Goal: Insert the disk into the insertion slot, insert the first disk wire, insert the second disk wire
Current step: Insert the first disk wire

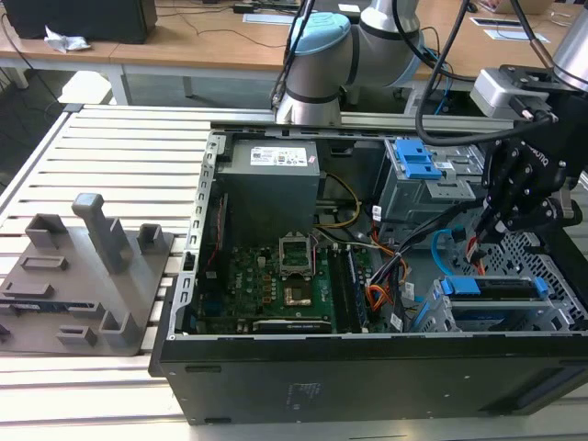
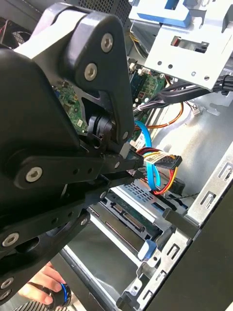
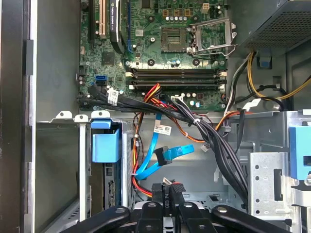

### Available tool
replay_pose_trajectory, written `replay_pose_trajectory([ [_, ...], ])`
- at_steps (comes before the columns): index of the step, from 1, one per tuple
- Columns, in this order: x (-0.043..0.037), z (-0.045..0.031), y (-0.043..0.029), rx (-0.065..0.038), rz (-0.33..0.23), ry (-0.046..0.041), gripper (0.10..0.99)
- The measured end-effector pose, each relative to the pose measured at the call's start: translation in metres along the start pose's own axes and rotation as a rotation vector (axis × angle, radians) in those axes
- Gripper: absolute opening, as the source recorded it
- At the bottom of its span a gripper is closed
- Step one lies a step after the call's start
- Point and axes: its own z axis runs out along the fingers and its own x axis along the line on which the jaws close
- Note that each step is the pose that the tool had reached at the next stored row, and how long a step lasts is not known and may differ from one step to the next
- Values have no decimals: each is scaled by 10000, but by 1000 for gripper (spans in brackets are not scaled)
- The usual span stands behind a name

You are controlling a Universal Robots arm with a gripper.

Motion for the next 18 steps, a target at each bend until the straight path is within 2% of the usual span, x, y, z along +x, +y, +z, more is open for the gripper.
replay_pose_trajectory([
  [5, 0, 0, 0, 0, -1, -11, 176],
  [8, -1, -2, -55, -23, -1, -10, 176],
  [10, -1, -3, -67, -27, -2, -10, 176],
  [18, 178, 2, -71, -29, -2, -10, 176],
])
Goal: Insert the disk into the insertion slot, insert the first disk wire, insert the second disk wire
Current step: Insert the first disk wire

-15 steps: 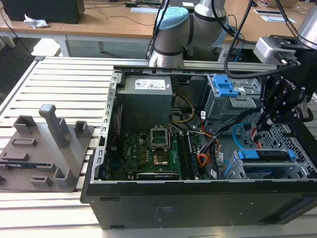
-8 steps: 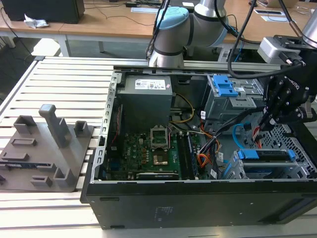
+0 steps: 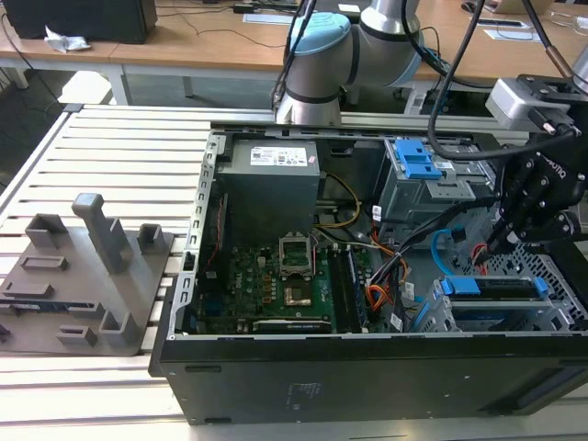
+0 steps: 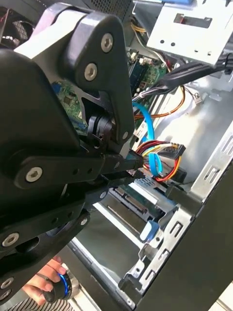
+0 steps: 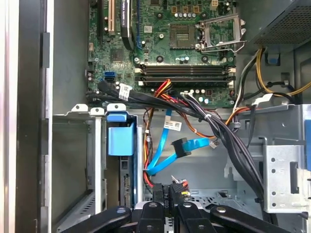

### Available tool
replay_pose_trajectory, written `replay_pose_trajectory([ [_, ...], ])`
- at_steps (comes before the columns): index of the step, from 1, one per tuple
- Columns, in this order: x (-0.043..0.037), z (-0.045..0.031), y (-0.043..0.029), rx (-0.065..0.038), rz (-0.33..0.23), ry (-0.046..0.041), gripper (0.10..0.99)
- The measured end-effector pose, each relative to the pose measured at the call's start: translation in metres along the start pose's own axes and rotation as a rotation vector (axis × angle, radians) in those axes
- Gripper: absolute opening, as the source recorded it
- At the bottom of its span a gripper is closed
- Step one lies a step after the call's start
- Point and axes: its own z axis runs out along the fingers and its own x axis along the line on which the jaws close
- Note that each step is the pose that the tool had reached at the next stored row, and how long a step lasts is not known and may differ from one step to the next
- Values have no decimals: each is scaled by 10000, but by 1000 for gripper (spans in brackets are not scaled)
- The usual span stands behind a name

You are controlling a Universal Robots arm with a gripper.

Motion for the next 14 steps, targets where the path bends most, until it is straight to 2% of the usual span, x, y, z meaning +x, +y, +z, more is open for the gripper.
replay_pose_trajectory([
  [4, 109, 2, -2, 0, 1, 1, 176],
  [14, 193, 9, -4, 0, 0, -2, 176],
])
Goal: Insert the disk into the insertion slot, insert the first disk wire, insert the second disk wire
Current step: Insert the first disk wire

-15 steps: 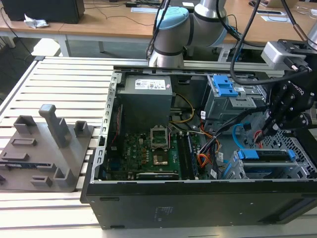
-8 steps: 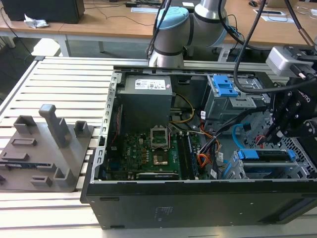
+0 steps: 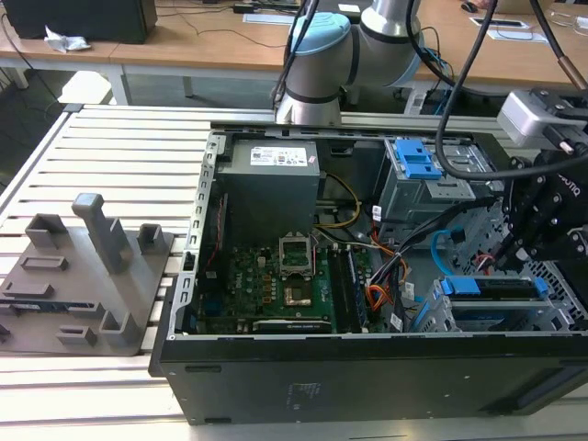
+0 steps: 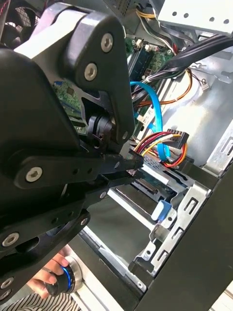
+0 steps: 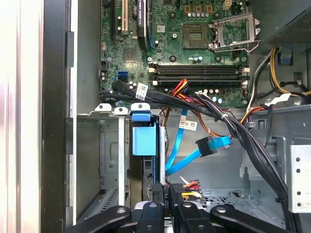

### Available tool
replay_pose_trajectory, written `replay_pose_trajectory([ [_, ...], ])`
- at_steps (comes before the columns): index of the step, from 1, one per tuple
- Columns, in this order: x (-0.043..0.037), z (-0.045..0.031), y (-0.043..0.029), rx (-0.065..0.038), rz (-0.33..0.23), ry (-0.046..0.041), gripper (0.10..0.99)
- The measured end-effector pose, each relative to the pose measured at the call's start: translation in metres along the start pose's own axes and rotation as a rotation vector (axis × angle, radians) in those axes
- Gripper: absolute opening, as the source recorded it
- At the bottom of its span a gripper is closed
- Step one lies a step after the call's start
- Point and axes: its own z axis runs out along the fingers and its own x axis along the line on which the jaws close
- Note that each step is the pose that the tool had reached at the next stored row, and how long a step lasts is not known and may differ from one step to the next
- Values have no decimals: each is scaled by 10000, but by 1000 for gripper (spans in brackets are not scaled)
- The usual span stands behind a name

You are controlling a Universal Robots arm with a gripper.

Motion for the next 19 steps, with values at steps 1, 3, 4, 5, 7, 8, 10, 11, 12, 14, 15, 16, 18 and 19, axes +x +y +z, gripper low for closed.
replay_pose_trajectory([
  [1, 1, 0, 0, 0, 1, 4, 176],
  [3, 3, 10, -4, 1, 1, -1, 176],
  [4, 8, 12, -5, 1, 1, -1, 176],
  [5, 16, 13, -6, 0, 0, 1, 176],
  [7, 32, 16, -8, 1, 1, 2, 176],
  [8, 40, 20, -12, 0, 0, 2, 176],
  [10, 58, 28, -28, -7, -1, 1, 176],
  [11, 73, 33, -38, -12, 0, 2, 176],
  [12, 81, 36, -44, -14, 0, 2, 176],
  [14, 91, 45, -54, -19, 0, 2, 176],
  [15, 94, 49, -61, -21, 0, 1, 176],
  [16, 96, 57, -72, -27, 0, 0, 176],
  [18, 97, 69, -96, -35, -1, 2, 176],
  [19, 97, 78, -103, -39, 0, -1, 176],
])
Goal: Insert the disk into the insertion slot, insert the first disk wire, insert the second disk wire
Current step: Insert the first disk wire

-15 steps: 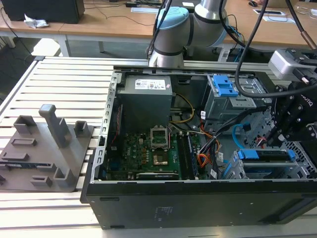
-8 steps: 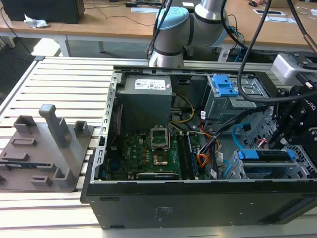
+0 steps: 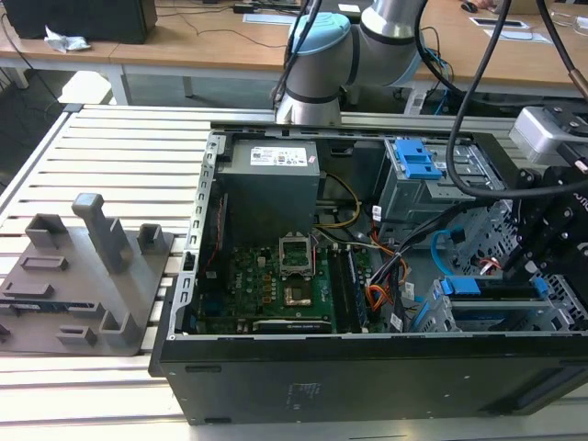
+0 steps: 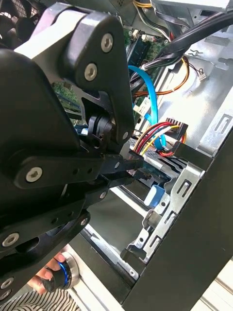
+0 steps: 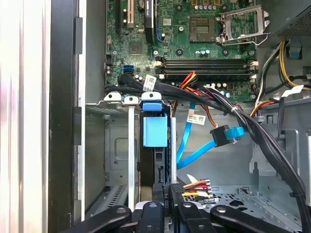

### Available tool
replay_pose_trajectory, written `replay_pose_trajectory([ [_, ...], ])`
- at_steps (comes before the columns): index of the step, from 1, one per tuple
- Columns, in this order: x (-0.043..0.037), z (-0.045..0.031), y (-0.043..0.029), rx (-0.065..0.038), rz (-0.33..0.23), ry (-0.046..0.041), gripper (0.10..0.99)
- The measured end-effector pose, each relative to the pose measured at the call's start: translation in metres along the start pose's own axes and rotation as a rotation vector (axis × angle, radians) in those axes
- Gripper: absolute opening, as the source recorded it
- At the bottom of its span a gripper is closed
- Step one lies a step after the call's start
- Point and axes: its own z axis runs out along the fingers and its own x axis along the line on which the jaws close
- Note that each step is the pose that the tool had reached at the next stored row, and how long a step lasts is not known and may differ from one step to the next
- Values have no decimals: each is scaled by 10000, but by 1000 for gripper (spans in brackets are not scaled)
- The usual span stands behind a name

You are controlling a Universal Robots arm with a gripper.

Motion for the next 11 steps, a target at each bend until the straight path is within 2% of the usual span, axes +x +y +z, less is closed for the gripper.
replay_pose_trajectory([
  [11, 16, 49, -31, -11, -2, -24, 176],
])
